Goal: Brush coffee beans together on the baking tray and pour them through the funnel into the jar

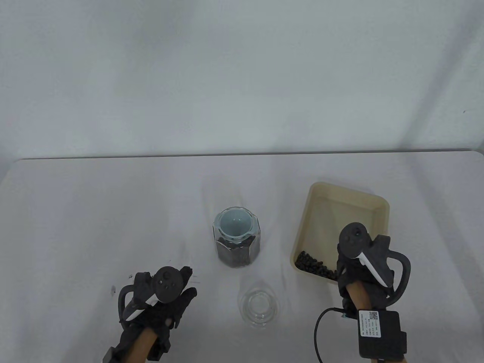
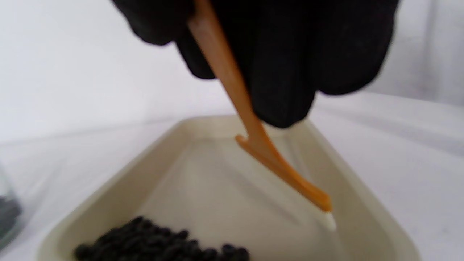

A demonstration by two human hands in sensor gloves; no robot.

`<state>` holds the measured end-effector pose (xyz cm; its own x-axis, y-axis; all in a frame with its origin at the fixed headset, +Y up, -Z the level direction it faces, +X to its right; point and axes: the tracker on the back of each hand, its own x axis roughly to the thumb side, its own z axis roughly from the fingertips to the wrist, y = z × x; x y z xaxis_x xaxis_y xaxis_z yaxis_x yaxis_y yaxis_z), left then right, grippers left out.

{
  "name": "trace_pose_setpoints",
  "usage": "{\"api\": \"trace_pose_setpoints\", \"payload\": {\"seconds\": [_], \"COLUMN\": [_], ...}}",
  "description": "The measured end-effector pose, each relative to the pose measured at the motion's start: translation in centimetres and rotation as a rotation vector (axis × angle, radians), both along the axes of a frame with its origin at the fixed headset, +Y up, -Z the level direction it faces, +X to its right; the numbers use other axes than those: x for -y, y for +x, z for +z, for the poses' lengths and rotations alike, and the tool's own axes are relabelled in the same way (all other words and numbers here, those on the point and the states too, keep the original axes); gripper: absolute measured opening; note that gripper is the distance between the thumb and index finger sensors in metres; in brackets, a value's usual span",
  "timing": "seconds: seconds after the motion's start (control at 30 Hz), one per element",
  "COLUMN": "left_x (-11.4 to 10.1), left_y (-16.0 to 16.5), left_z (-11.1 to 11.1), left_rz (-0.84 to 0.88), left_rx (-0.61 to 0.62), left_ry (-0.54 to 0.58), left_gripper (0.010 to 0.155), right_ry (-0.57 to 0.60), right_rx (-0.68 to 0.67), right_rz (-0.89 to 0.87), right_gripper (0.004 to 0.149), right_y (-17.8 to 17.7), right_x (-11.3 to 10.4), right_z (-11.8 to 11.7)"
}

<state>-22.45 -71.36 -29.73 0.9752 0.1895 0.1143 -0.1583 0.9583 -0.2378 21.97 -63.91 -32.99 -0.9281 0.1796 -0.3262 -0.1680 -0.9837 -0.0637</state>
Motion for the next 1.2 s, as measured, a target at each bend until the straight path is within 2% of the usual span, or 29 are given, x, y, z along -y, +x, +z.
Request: {"api": "trace_pose_setpoints", "payload": {"seconds": [0.17,0.3,0.67,1.2], "left_x": [0.0,0.0,0.0,-0.1], "left_y": [0.0,0.0,0.0,-0.1], "left_z": [0.0,0.0,0.0,0.0], "left_rz": [-0.002,-0.002,0.000,0.006], "left_rx": [-0.001,-0.004,-0.006,-0.005], "left_ry": [-0.003,-0.003,-0.003,0.002], "left_gripper": [0.068,0.068,0.068,0.068], "right_ry": [-0.048,-0.033,-0.059,-0.075], "right_rx": [0.094,0.105,0.027,-0.076], "right_rz": [-0.018,-0.017,0.122,0.107], "right_gripper": [0.045,0.045,0.044,0.044], "right_y": [1.6,1.2,-3.3,-8.2], "right_x": [1.4,1.8,3.1,2.8], "right_z": [-0.1,-0.2,-1.4,-2.9]}}
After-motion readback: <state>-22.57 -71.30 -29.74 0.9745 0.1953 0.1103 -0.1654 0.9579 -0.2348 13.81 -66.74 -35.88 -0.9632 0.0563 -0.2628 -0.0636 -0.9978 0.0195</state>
